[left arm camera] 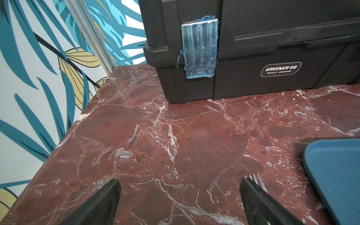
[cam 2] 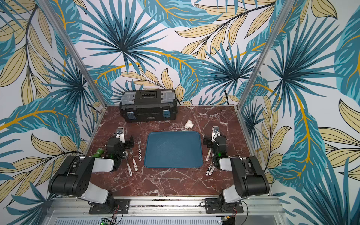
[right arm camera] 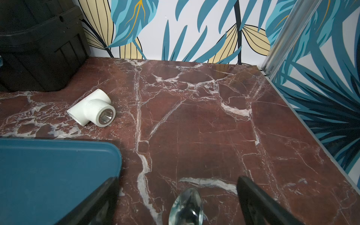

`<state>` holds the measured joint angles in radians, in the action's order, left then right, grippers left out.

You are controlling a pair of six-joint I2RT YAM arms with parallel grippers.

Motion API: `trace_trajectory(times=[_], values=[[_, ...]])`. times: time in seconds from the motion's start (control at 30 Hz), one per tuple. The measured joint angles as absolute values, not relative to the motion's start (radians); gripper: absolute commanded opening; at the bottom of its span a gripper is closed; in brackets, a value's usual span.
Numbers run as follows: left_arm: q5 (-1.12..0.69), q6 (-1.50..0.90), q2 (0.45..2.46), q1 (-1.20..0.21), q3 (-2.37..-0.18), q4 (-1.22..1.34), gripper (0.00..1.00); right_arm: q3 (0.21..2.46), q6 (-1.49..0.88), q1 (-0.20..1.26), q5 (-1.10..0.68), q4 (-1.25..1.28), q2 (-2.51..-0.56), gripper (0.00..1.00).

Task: Set the spoon and fork side by side
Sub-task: Pick up the fork at the center of the board.

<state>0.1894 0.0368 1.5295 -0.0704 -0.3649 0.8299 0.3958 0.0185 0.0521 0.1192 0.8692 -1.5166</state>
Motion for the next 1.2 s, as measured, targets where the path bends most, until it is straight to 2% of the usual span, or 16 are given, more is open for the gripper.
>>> trace_trajectory(times=[0.93,1.0,1.07,1.2], values=[[0.19,0.037,1.526,-0.07,-0.365,0.828,1.0,0.397,0.007,0.05,0.144,0.863,-1.517,0.99],[0.206,0.036,1.483,-0.071,-0.378,0.753,1.0,0.422,0.001,0.051,0.175,0.785,-1.494,0.99],[0.226,0.033,1.388,-0.073,-0.428,0.594,1.0,0.513,-0.026,0.052,0.233,0.588,-1.436,0.99],[0.29,-0.015,1.176,-0.106,-0.689,0.234,1.0,0.877,-0.199,0.061,0.365,0.142,-1.33,1.0]])
